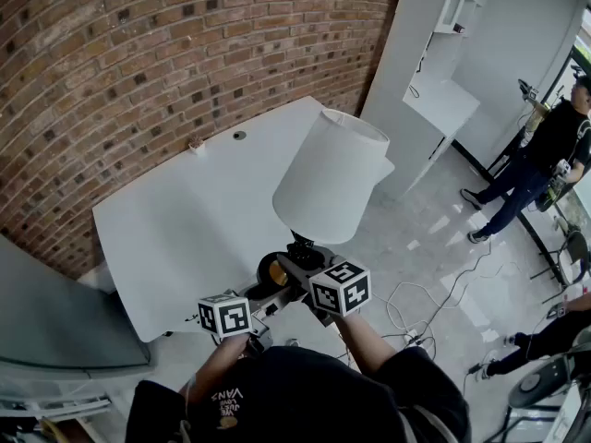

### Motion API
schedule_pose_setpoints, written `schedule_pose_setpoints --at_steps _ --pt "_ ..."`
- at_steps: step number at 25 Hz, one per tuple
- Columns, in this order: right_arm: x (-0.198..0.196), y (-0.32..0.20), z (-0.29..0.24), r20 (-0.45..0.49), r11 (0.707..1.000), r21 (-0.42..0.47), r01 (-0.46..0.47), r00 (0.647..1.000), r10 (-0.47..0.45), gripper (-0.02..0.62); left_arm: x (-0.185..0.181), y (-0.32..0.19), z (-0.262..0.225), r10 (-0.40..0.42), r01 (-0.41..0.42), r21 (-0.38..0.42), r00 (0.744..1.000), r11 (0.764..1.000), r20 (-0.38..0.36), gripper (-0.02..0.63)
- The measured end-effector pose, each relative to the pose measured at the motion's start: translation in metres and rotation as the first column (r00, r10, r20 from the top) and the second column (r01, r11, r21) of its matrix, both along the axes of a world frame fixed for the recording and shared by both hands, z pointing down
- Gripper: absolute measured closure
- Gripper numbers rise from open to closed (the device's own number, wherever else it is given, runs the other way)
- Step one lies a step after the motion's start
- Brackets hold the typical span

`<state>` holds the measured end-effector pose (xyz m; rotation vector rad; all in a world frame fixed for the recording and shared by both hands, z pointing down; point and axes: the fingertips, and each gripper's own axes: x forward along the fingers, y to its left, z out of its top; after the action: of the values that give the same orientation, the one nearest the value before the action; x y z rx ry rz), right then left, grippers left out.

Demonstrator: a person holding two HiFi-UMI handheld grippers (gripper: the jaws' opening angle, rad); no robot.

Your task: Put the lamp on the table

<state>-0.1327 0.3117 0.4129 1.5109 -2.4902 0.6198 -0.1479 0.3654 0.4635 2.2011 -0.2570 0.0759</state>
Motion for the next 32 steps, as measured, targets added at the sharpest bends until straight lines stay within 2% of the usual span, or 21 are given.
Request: schedule_pose_setpoints --at_steps 8,13,19,25,32 --pt "0.04 -0.001 0.004 0.015 0.999 -0.005 0.035 0.999 -0.035 0.479 0.041 0.0 0.003 -0.044 0.044 0.001 0.999 0.999 -0.002 0.307" --pt "0.054 -0.002 0.011 0.02 0.997 -0.018 0.071 0.997 -0.071 0.479 0.057 -0.001 0.009 -0.081 0.081 -0.009 0.997 0.997 0.006 0.306" --pt "0.065 -0.02 0.016 0.026 0.997 -0.022 0.079 0.997 -0.079 0.48 0.068 -0.017 0.017 -0.082 0.082 -0.014 0.996 0.997 0.035 0.307" --pt "0.076 -0.066 0.015 0.039 0.998 -0.026 0.05 0.998 -0.049 0.48 0.076 -0.065 0.015 -0.057 0.057 -0.008 0.998 0.998 0.035 0.306" --pt "0.085 -0.141 0.001 -0.004 1.0 0.005 0.02 1.0 -0.02 0.482 0.086 -0.14 0.004 -0.011 0.011 0.01 1.0 1.0 0.014 0.305"
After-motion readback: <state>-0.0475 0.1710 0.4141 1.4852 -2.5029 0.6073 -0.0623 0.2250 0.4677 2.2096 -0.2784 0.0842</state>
